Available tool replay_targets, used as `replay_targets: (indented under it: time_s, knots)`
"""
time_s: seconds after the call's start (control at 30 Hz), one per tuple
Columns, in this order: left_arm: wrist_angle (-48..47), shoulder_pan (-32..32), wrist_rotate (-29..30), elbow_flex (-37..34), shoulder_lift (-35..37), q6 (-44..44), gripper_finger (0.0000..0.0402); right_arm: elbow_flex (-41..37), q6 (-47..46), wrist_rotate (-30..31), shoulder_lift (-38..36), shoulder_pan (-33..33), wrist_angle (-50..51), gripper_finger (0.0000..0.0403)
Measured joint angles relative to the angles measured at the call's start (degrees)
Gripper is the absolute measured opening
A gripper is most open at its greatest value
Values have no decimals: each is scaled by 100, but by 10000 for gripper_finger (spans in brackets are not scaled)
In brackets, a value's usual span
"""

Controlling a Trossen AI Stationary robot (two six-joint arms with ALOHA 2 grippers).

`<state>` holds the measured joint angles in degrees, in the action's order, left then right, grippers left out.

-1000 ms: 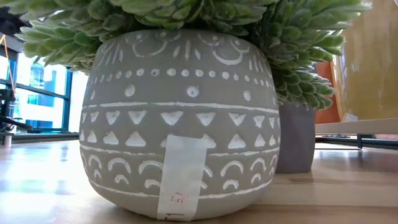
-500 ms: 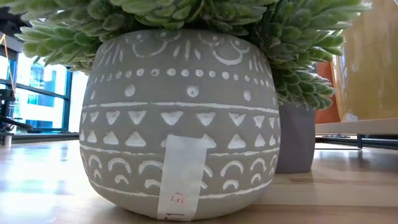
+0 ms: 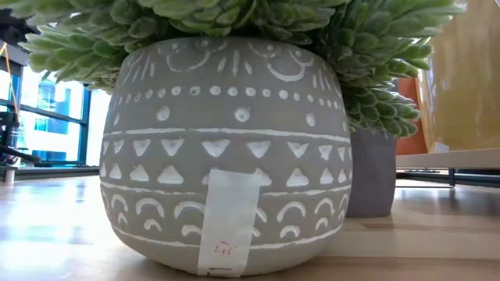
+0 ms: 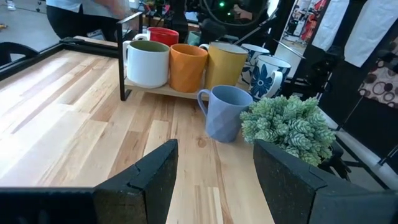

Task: Place coffee mugs
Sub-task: Put the green mug on the shelf

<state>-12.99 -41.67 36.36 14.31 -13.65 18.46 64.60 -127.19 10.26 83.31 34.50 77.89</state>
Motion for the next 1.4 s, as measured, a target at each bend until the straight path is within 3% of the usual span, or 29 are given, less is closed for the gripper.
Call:
replay_targets:
  time_s: [0.77, 1.4]
  knots:
    - [-7, 1, -9, 0, 0, -63, 197, -30, 517, 26, -4, -653, -190, 2]
    - [-7, 0, -13, 0, 2, -63, 197, -30, 521, -280, -4, -651, 68, 91]
